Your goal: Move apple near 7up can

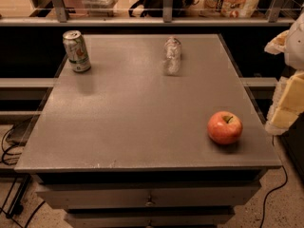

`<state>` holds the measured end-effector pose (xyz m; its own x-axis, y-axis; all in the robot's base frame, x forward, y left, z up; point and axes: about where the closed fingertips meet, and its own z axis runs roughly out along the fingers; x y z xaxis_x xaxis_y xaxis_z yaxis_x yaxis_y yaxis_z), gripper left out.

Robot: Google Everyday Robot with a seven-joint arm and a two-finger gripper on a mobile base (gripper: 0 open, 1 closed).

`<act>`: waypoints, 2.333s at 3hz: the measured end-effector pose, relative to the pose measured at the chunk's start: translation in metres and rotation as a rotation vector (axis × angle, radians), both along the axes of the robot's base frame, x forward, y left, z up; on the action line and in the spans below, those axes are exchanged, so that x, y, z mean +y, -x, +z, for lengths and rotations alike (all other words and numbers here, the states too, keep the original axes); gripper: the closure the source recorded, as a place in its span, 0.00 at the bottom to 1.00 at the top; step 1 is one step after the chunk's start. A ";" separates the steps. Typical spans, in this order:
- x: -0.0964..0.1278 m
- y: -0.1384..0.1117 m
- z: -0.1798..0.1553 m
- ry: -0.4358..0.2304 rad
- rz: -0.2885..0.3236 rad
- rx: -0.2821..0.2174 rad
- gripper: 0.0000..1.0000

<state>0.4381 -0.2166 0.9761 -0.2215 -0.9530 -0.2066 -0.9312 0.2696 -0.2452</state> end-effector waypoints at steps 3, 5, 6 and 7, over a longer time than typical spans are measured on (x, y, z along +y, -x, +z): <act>0.020 -0.015 -0.041 -0.065 0.002 0.011 0.00; 0.043 -0.022 -0.096 -0.110 0.024 0.116 0.00; 0.049 -0.016 -0.114 -0.121 0.040 0.159 0.15; 0.052 -0.012 -0.124 -0.131 0.032 0.191 0.38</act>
Offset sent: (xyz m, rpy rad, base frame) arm 0.0173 0.0139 -0.0456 0.0561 0.0036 -0.0211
